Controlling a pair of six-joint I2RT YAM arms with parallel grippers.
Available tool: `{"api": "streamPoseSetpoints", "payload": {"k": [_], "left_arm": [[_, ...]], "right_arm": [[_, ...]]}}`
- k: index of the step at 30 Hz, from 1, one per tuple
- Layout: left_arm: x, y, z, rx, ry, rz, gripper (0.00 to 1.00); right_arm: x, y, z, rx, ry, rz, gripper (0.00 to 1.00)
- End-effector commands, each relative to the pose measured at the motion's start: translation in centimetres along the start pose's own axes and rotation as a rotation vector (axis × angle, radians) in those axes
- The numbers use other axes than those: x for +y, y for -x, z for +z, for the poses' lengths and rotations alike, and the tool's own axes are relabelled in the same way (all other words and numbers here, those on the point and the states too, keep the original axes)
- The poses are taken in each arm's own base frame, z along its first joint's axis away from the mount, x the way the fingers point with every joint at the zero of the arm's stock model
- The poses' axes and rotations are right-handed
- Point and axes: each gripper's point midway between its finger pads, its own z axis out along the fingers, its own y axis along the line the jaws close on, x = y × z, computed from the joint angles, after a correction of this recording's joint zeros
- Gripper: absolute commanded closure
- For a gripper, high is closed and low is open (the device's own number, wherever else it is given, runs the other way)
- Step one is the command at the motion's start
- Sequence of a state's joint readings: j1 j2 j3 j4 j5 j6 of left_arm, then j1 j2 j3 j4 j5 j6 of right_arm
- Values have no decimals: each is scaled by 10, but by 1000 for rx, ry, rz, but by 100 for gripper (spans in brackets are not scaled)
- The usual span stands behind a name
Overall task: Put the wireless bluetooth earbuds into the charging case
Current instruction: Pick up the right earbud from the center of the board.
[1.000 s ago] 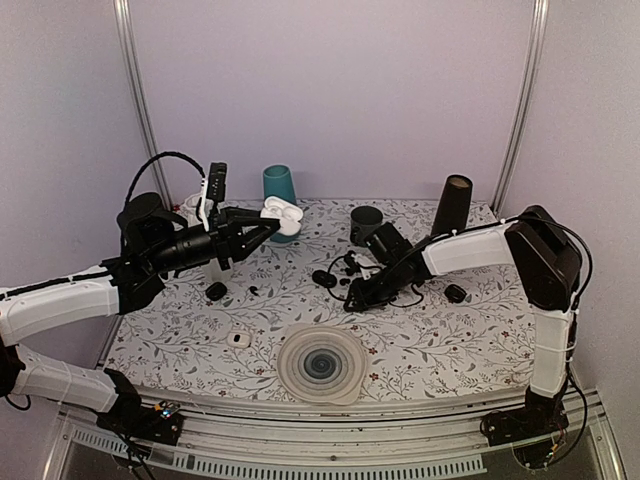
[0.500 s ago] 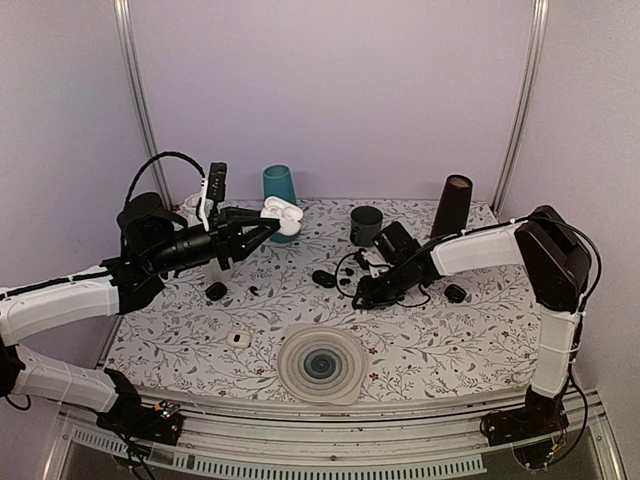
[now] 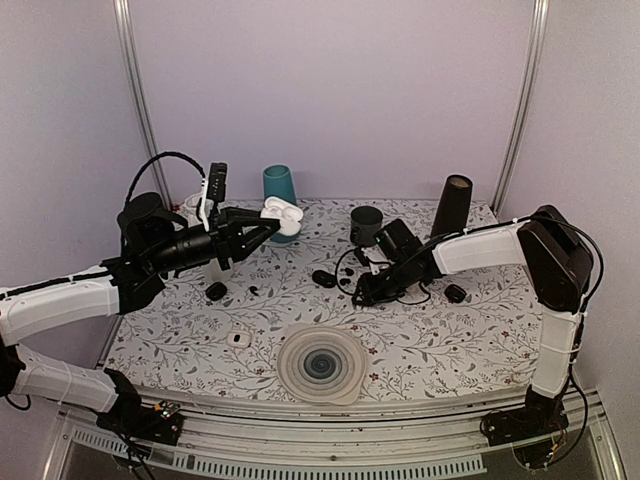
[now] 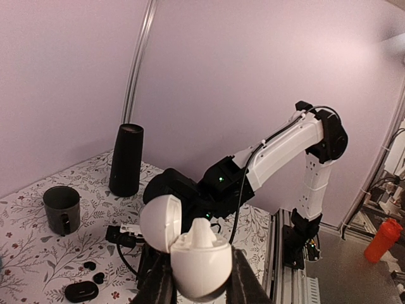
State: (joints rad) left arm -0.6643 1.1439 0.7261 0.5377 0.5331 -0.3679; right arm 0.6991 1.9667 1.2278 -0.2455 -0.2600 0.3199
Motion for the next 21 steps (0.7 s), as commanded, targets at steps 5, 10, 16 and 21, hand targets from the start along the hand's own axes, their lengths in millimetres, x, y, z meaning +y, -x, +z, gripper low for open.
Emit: {"api": "streamPoseSetpoints", "payload": {"k": [5, 10, 16, 21], "left_arm": [[2, 13, -2, -30, 6, 19, 100], [2, 14, -3, -30, 11, 24, 100], [2, 14, -1, -31, 5, 21, 100], [2, 13, -1, -28, 5, 21, 100]], "right_arm": [[-17, 17, -13, -67, -57, 0, 71], [-21, 9, -13, -54, -56, -18, 72], [-24, 4, -9, -33, -67, -44, 76], [-21, 2, -6, -22, -45, -70, 76]]}}
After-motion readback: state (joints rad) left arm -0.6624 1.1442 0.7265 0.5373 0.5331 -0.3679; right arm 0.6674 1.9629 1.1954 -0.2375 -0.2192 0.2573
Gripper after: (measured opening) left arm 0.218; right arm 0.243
